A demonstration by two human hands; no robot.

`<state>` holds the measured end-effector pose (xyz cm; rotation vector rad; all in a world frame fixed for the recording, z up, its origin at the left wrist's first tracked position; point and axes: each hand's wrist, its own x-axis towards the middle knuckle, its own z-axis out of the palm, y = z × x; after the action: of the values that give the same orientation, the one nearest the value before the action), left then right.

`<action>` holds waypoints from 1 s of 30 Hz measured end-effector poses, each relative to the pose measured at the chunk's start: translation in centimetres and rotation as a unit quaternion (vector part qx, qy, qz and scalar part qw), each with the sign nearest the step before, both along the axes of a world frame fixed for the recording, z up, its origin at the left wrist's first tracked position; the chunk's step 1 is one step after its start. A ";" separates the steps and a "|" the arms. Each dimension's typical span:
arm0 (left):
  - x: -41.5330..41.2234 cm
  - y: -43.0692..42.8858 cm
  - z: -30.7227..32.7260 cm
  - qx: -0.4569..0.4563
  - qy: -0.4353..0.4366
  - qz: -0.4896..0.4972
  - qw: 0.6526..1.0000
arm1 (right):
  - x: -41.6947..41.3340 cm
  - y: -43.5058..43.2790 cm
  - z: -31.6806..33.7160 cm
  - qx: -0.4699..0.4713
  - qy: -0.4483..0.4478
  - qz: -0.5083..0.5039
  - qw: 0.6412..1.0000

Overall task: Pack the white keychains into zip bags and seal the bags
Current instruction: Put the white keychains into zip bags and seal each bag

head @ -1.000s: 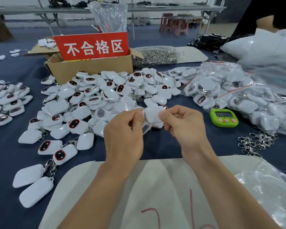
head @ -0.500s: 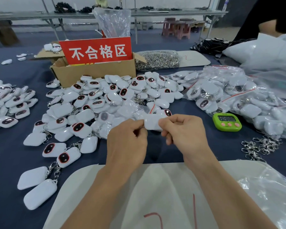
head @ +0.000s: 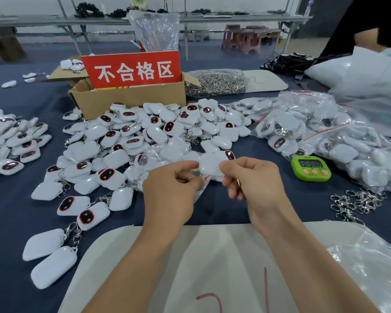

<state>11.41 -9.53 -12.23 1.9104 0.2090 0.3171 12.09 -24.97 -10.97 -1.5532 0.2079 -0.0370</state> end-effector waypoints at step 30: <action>0.1 -1.0 0.2 -0.141 -0.122 -0.038 0.982 | 1.2 -1.8 -0.8 -0.001 -0.049 -0.074 0.996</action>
<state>11.53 -10.54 -12.04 1.5803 0.0156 0.4427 13.31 -26.76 -11.81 -1.5307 0.2446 -0.2295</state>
